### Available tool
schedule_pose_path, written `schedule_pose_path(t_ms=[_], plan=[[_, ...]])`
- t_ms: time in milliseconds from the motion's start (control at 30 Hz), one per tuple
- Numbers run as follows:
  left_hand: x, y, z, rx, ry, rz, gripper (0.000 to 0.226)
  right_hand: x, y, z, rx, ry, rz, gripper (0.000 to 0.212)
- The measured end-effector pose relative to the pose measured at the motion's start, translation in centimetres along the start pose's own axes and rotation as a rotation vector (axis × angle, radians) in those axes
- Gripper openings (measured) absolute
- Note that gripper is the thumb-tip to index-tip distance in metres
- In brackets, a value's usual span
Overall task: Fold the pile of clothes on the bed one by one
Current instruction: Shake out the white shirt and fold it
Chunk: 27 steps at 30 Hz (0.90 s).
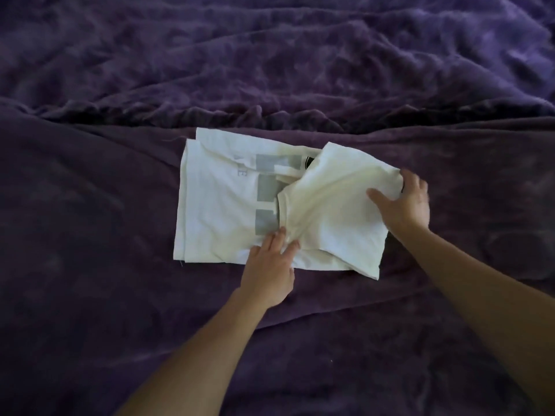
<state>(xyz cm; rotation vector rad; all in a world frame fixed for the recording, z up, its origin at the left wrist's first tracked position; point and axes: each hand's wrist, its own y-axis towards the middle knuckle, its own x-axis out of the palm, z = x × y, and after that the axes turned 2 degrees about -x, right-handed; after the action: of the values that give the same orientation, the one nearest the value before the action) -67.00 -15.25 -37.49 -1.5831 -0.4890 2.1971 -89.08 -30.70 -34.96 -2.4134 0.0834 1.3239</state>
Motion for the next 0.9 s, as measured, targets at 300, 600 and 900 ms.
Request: schedule_pose_path(t_ms=[300, 600, 900], plan=[[-4.2, -4.3, -3.9, -0.186, -0.467, 0.266, 0.036, -2.2, -4.4, -6.7, 0.054, 0.456, -0.112, 0.049], [-6.5, -10.4, -12.9, -0.493, -0.590, 0.455, 0.023, 11.0, -10.8, -24.5, -0.116, 0.236, -0.613, 0.067], [-4.9, -4.6, -11.8, -0.198, -0.158, 0.478, 0.047, 12.4, -5.8, -19.8, -0.910, -0.385, -0.099, 0.045]])
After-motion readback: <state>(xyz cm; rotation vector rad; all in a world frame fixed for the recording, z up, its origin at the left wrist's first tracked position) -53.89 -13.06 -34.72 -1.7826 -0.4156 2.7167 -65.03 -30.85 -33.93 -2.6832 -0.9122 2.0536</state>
